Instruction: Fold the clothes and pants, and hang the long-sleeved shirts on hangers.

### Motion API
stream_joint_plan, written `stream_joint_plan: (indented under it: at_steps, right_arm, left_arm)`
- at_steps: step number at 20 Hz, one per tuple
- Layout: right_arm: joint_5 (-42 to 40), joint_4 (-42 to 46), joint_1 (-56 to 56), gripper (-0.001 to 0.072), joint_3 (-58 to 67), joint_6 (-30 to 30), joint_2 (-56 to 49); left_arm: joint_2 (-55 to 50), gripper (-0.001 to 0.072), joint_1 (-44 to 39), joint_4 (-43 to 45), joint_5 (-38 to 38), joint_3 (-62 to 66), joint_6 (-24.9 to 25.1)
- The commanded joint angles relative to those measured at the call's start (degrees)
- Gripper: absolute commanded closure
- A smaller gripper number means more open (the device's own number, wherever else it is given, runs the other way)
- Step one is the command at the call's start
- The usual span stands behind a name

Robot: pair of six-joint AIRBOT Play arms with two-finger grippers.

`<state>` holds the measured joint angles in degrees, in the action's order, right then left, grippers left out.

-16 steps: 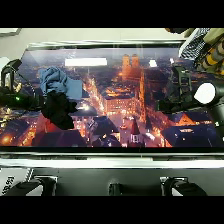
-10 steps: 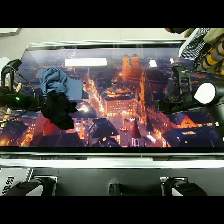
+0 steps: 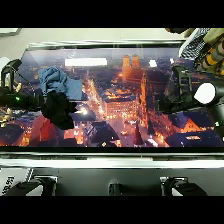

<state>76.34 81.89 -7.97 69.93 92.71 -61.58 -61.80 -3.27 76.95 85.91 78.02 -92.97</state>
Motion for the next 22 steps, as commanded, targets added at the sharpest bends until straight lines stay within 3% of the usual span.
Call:
stream_joint_plan:
  at_steps: [1, 7, 8, 9, 10, 14, 18, 22]
  right_arm:
    - [0.02, 0.00, -0.04, 0.0682, 0.04, 0.02, 0.04]
    - [0.02, 0.00, -0.04, 0.0682, 0.04, 0.02, 0.04]
    - [0.00, 0.00, -0.04, 0.0682, 0.04, 0.02, 0.04]
    - [-0.02, 0.00, -0.04, 0.0682, 0.04, 0.02, 0.04]
    - [0.00, 0.02, -0.04, 0.0682, 0.04, 0.02, 0.04]
    - [0.04, 0.00, -0.04, 0.0681, 0.04, 0.02, 0.04]
    - [0.07, -0.02, -0.04, 0.0681, 0.04, 0.02, 0.04]
    - [0.28, 0.00, -0.04, 0.0681, 0.04, 0.02, 0.04]
  left_arm:
    - [0.04, 0.0690, -0.02, 0.02, -0.13, -0.02, 0.00]
    - [0.02, 0.0690, -0.04, 0.02, -3.67, -0.02, 0.00]
    - [-0.22, 0.0656, -0.02, 0.33, -3.80, -0.02, 0.00]
    - [-0.63, 0.0396, -0.02, 1.57, -4.42, -0.02, -0.07]
    - [-1.22, -0.0013, -0.02, 3.50, -4.33, -0.02, -1.79]
    - [-7.26, -0.0013, 0.28, 18.73, -7.78, -0.02, -6.08]
    - [-19.69, -0.0013, 0.87, 18.69, -18.21, -0.02, -6.10]
    - [-30.38, -0.0013, 0.81, 18.60, -21.22, 0.00, -7.63]
